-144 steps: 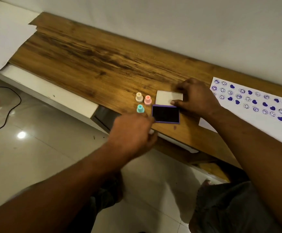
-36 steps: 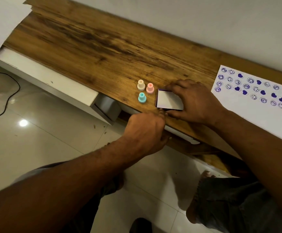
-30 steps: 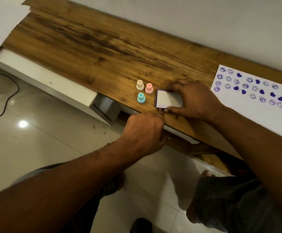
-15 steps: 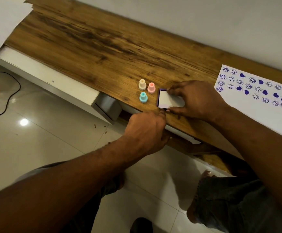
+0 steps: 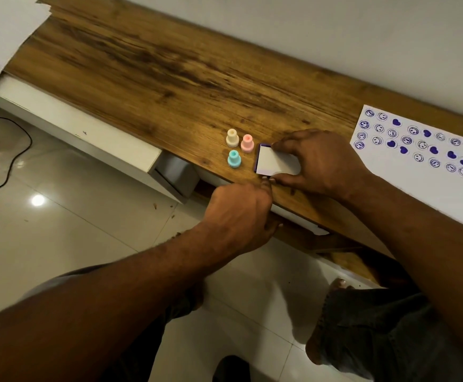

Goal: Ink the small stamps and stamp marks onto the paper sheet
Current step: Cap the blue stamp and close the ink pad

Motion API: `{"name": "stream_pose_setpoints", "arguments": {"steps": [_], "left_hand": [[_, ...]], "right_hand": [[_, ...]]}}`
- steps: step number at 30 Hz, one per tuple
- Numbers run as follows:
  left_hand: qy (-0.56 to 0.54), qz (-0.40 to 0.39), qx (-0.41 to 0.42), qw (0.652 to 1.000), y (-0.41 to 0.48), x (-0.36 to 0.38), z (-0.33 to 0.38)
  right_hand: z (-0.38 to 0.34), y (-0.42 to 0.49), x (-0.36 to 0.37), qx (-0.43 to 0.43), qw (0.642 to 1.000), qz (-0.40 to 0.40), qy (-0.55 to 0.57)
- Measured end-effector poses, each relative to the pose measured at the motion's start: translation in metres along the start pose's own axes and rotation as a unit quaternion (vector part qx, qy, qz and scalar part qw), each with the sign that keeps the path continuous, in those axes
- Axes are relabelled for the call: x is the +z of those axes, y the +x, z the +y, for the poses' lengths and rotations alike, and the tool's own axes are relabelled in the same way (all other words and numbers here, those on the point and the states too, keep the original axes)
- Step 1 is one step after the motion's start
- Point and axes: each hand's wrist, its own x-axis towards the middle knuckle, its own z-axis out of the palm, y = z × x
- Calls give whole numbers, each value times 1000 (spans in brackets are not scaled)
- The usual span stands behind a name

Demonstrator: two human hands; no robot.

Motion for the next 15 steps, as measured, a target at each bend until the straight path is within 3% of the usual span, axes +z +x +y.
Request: {"name": "stream_pose_setpoints", "arguments": {"steps": [15], "left_hand": [[-7, 5, -15, 1000, 1, 3, -3]], "right_hand": [[-3, 1, 0, 18, 1000, 3, 14]]}}
